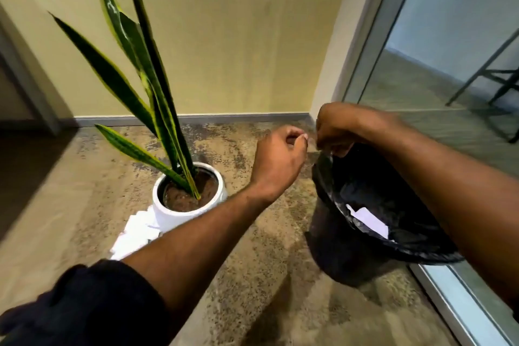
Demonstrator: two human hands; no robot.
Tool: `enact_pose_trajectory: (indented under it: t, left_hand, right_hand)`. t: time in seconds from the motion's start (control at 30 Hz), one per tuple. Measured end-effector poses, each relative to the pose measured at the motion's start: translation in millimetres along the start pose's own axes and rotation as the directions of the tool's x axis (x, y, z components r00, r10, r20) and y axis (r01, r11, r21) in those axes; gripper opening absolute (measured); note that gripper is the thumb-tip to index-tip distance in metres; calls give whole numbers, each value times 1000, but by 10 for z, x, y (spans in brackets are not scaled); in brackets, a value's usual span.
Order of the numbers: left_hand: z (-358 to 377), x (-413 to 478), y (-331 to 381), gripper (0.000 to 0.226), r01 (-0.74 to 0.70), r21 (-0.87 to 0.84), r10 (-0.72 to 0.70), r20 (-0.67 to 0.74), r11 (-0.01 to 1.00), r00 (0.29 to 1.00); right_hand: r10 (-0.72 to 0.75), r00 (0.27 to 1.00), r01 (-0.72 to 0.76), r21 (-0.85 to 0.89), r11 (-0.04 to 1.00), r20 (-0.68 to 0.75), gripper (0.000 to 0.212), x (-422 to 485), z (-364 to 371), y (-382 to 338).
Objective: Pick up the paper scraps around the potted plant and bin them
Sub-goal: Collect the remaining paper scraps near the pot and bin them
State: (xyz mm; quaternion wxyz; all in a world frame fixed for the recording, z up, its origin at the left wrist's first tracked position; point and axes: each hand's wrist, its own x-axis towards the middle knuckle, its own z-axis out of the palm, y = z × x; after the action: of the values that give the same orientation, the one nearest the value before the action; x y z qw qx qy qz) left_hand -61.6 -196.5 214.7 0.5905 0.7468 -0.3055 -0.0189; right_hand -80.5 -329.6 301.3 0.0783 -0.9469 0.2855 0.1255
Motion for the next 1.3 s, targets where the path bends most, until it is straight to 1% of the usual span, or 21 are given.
enact_pose_trajectory:
  t: [0.1,0.17,0.23,0.33,0.4,0.5,0.57,0.6,0.67,0.77,0.87,0.93,0.97,1.03,1.07,1.13,1.2,1.23,1.27,1.3]
  left_hand:
    - [-596,-99,-440,14,1,113,13,-123,994,992]
    - [-997,-248,-796,15,52,175,-13,-219,983,976]
    - [-1386,-424,-1136,15,121,229,-43,-316,966,948]
    - [-1885,-665,-1568,16,273,324,-128,-405,906,905]
    - [-2171,-796,-1835,13,384,373,-209,-432,845,878]
    - [-2463,-969,-2218,10,520,412,-345,-428,748,835]
    - [-2571,-1062,-2469,16,564,451,-421,-383,691,822]
    - [-2593,-1097,-2571,24,568,493,-454,-342,659,823]
    - [-2604,-1148,-2769,44,535,598,-505,-239,596,829]
    - [-2546,-1186,-2995,76,447,694,-544,-94,565,834]
    - [-2486,-1177,-3195,105,395,741,-620,35,543,784]
    - [-2432,-1189,-3297,116,367,766,-642,78,528,763]
    - [-2396,-1213,-3326,117,323,802,-620,75,503,781]
    - [-2315,-1268,-3400,113,226,868,-550,64,443,833]
    - [-2280,-1304,-3445,110,205,879,-533,65,431,844]
    - [-2231,-1382,-3522,106,183,886,-524,76,425,848]
    - [-2225,-1420,-3583,104,153,895,-510,92,418,855]
    - [-2230,-1430,-3603,104,141,898,-509,102,416,854]
    - [-2234,-1435,-3609,104,137,898,-513,109,418,852]
    - [-2239,-1436,-3618,102,137,896,-516,112,421,849]
  right_hand:
    - [-152,981,128,182,975,123,13,-123,257,-599]
    - [-292,941,250,233,940,169,10,-209,513,-989]
    - [-401,903,362,232,903,155,7,-275,821,-1342]
    - [-485,868,447,257,857,105,9,-300,1339,-1733]
    - [-516,855,492,232,839,51,7,-284,1677,-1944]
    - [-546,837,532,242,811,-9,20,-236,2122,-2206]
    - [-570,821,561,235,793,-34,26,-211,2361,-2375]
    - [-584,810,579,221,785,-47,28,-197,2462,-2435]
    - [-616,786,615,159,773,-46,31,-149,2633,-2560]
    - [-642,767,641,45,766,2,35,-46,2834,-2678]
    - [-645,764,645,-58,762,31,37,74,3010,-2776]
    - [-648,760,649,-110,753,50,39,140,3136,-2845]
    - [-641,766,641,-134,756,48,39,160,3195,-2877]
    - [-626,779,618,-192,762,23,40,209,3312,-2964]
    - [-626,780,609,-243,755,9,43,228,3370,-3009]
    - [-647,762,601,-363,712,-9,53,268,3432,-3080]
    - [-653,756,588,-397,704,-38,66,327,3399,-3159]
    - [-653,757,590,-405,699,-25,71,364,3420,-3188]
    - [-636,771,594,-393,702,29,72,405,3473,-3208]
    - [-626,778,594,-389,704,54,69,459,3558,-3221]
